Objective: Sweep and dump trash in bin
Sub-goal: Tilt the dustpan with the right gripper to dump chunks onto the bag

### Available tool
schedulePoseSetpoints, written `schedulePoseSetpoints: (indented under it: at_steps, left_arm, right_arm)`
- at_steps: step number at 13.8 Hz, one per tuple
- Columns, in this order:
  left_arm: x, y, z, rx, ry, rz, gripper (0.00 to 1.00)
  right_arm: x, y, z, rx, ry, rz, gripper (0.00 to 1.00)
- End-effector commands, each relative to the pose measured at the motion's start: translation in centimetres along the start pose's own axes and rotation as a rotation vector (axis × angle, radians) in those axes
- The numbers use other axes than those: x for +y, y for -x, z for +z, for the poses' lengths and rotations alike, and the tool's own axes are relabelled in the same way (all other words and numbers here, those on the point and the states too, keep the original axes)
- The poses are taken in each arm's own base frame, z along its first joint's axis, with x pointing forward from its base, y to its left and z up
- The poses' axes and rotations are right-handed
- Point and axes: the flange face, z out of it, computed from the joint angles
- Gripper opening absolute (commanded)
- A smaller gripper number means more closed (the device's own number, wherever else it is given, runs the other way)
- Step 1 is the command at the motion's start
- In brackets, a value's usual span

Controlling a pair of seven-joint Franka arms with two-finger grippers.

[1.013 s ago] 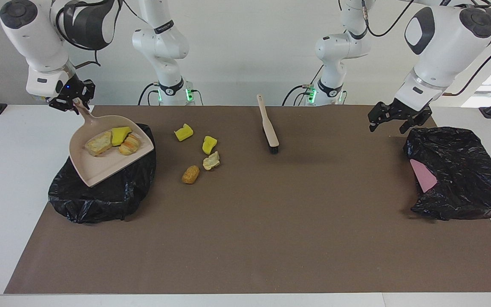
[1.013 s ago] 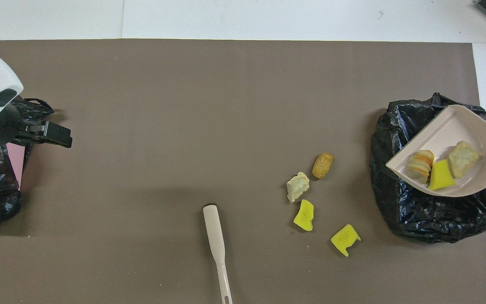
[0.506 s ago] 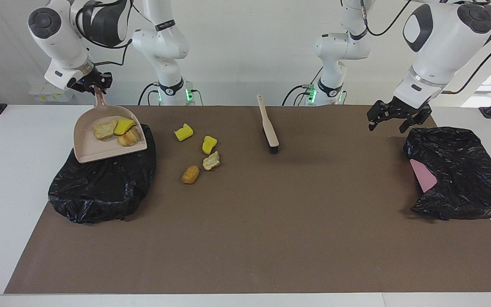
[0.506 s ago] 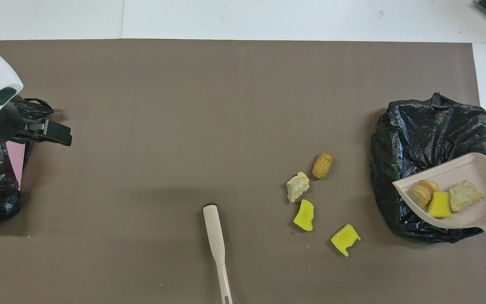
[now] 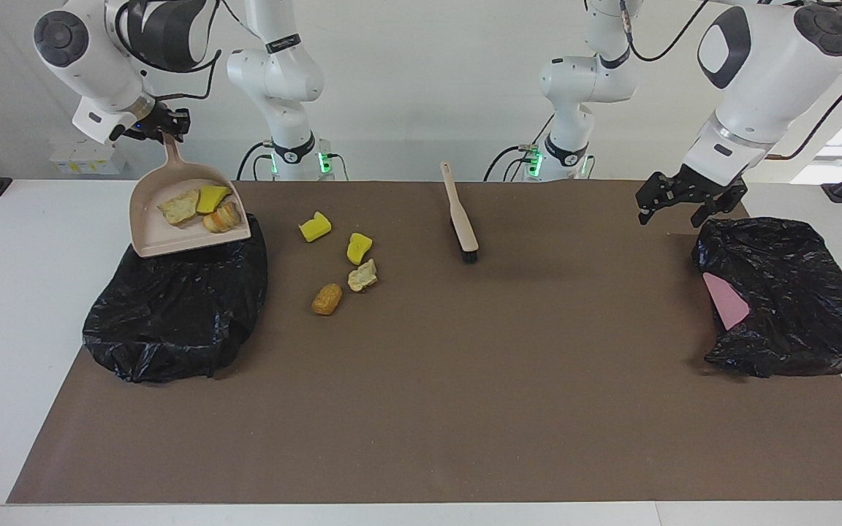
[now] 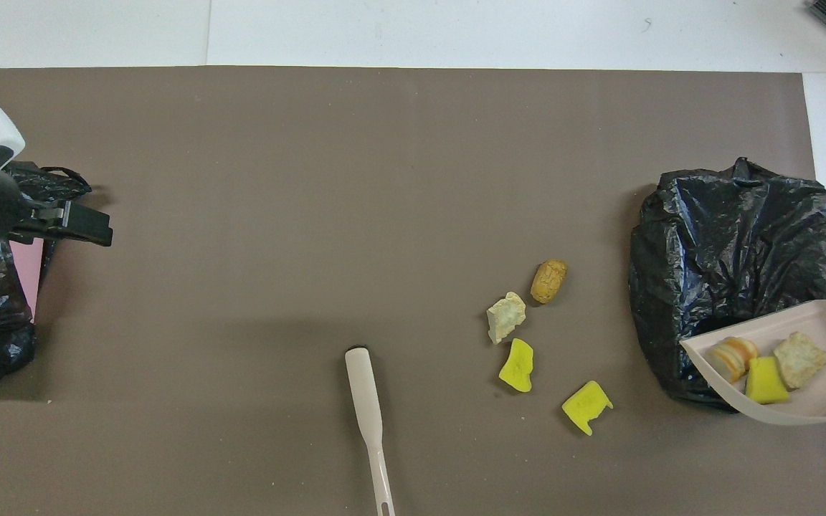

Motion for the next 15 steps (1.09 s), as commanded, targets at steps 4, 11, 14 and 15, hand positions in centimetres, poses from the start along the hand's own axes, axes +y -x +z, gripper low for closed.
schedulePoseSetpoints:
  at_steps: [4, 11, 14, 15]
  left_arm:
    - [-0.1, 0.1, -0.7, 0.003, -0.023, 0.004, 1.00]
    - [-0.2, 0.2, -0.8, 0.004, -0.023, 0.002, 1.00]
    - [-0.2, 0.2, -0.8, 0.004, -0.023, 0.002, 1.00]
    - [-0.2, 0.2, -0.8, 0.004, -0.023, 0.002, 1.00]
  right_arm:
    - [1.6, -0.3, -3.2, -0.056, -0.105, 0.030, 0.00]
    - [5.3, -2.4, -2.9, -0.148, -0.326, 0.153, 0.00]
    - [4.9, -2.4, -2.8, -0.174, -0.352, 0.170, 0.00]
    - [4.8, -2.3, -2.7, -0.186, -0.355, 0.169, 0.00]
